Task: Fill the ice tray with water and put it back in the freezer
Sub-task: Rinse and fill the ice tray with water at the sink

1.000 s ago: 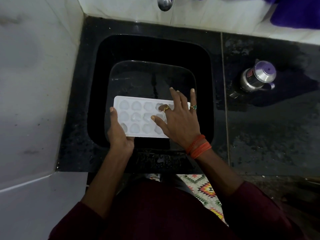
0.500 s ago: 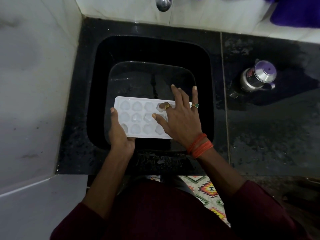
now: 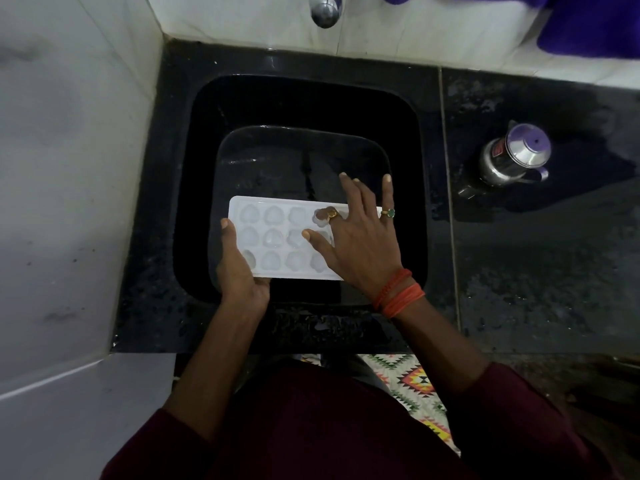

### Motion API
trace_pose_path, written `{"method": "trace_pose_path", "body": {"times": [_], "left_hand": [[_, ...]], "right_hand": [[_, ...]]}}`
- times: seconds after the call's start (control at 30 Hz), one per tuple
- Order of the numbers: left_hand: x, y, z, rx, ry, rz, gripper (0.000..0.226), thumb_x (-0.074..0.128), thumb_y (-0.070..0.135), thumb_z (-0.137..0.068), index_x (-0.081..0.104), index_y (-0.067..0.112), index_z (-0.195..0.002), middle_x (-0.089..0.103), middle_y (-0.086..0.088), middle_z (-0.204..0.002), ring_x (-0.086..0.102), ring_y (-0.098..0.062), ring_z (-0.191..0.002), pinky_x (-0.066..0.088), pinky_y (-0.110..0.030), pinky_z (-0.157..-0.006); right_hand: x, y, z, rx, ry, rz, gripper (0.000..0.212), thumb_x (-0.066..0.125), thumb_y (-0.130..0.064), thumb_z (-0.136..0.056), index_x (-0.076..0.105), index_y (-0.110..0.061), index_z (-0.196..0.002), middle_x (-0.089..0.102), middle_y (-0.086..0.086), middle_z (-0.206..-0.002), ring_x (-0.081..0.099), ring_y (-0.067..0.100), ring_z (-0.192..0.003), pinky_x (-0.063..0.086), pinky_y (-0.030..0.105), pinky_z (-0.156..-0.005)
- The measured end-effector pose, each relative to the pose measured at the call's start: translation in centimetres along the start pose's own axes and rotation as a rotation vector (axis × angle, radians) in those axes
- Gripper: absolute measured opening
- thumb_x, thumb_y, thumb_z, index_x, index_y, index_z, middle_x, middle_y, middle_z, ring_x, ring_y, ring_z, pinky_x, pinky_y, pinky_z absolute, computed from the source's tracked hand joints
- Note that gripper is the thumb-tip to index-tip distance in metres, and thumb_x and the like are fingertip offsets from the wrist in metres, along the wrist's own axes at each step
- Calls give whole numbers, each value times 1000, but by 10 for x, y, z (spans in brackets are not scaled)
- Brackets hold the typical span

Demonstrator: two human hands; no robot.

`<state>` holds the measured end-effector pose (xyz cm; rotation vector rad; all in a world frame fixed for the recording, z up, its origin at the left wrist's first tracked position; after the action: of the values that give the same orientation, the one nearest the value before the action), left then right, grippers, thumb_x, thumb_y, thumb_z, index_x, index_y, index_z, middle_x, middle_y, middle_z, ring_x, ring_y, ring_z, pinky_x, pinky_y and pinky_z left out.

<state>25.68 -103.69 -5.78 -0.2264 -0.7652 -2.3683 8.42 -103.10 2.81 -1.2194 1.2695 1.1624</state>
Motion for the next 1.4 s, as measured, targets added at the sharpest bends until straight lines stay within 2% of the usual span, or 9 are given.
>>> {"method": "trace_pose_path", "body": {"times": [0.2,0.37,0.6,0.77,0.87,1.0,1.2,1.4], "left_hand": [[-1,-2,-1,-12,15,-13,55,68,66,-87,75,18,-113,81,-9,-103,79,-34,-90,63,-53,-71],[-1,-3,-1,-5,9,-5,53,68,65,-88,75,18,-110,81,-8,-100,79,-32,-88,63,-50,-65],[-3,-2,-1,3,33,-15,52,68,66,-88,75,19,-109,81,-7,-101,79,-32,-89,64,-53,-71],[-3,-3,-2,-5,36,-2,59,69,67,-87,73,18,-119,79,-10,-111,77,-37,-97,60,-60,-87],[-4,-2,-2,9,34,-5,56,67,67,-88,74,19,-116,80,-8,-108,78,-34,-95,62,-59,-84],[-5,-2,-3,10,37,-2,54,67,67,-88,75,19,-113,81,-7,-104,79,-33,-93,63,-57,-78],[-6,-1,-5,3,50,-11,59,69,68,-85,74,18,-116,80,-10,-109,77,-38,-98,57,-65,-92],[-7,0,-5,3,41,-29,59,67,70,-86,74,21,-118,80,-8,-110,77,-37,-97,59,-64,-89]], "right_hand": [[2,0,0,14,-48,-5,54,34,-68,-95,69,-33,-117,34,14,-157,32,29,-144,-4,58,-121],[1,-1,1,0,1,-22,53,37,-67,-95,71,-30,-111,38,14,-154,36,30,-143,-2,58,-122],[3,-2,4,-2,-26,-29,54,36,-67,-95,70,-31,-115,37,14,-155,34,29,-144,2,59,-121],[5,-4,3,-15,-64,-25,57,33,-69,-95,68,-30,-118,34,13,-156,31,28,-145,-2,59,-121],[7,-4,3,-18,-101,-18,60,30,-69,-95,66,-29,-122,32,12,-157,29,28,-146,-4,58,-121],[3,-6,4,-21,-65,-30,61,31,-69,-95,68,-27,-121,35,12,-155,31,28,-145,-5,57,-122],[1,-3,6,-13,-6,-50,56,37,-68,-95,70,-29,-116,41,12,-152,36,28,-143,1,59,-122],[7,-3,7,-16,-43,-24,55,37,-68,-94,70,-30,-117,41,14,-152,37,30,-142,3,59,-122]]}}
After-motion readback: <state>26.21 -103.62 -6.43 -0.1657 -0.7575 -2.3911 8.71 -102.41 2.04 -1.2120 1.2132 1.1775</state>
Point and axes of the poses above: each hand's wrist, its own z-axis away from the middle knuckle, its own x-axis out of the palm, y = z × x, the point moved 5 cm from there along -z, towards the middle knuckle
